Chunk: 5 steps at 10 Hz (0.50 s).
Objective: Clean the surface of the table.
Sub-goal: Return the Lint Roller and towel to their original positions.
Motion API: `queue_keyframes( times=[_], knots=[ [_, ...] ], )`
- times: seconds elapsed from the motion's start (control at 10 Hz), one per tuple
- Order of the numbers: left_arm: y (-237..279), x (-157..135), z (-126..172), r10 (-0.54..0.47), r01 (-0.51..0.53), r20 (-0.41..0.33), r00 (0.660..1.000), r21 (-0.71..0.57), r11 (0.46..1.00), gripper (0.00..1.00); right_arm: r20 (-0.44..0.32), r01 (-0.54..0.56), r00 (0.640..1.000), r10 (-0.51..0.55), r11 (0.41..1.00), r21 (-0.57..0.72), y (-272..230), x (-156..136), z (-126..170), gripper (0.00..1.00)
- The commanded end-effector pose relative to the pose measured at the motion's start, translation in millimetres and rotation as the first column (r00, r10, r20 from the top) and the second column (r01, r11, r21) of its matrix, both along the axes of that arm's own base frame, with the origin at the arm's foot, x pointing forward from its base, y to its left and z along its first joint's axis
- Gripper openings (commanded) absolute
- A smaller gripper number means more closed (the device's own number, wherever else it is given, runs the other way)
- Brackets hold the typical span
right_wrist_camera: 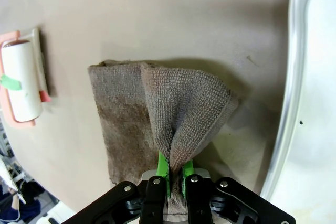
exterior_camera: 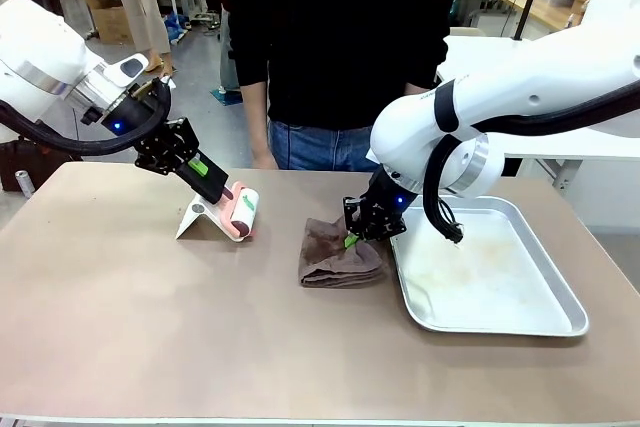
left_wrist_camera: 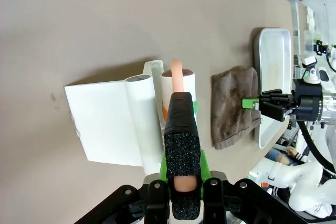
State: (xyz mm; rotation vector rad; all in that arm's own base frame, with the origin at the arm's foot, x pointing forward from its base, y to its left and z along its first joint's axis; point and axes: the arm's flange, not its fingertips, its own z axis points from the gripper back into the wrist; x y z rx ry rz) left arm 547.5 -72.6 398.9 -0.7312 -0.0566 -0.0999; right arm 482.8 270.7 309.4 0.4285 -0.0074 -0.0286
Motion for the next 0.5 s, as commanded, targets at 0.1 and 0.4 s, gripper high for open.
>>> queue_keyframes(
  times=[0.1, 0.4],
  knots=[
    [1.6, -3.2, 0.0, 0.021, -0.021, 0.006, 1.000, 0.013, 1.000, 0.22, -0.009, -0.017, 1.000, 0.018, 0.999, 0.030, -1.0, 2.9, -1.6, 0.11],
    [0.9, -3.0, -2.5, 0.064, -0.064, 0.010, 0.998, 0.033, 0.997, 0.22, -0.011, -0.016, 1.000, 0.017, 0.999, 0.031, -0.7, 2.9, -2.0, 0.11]
  ],
)
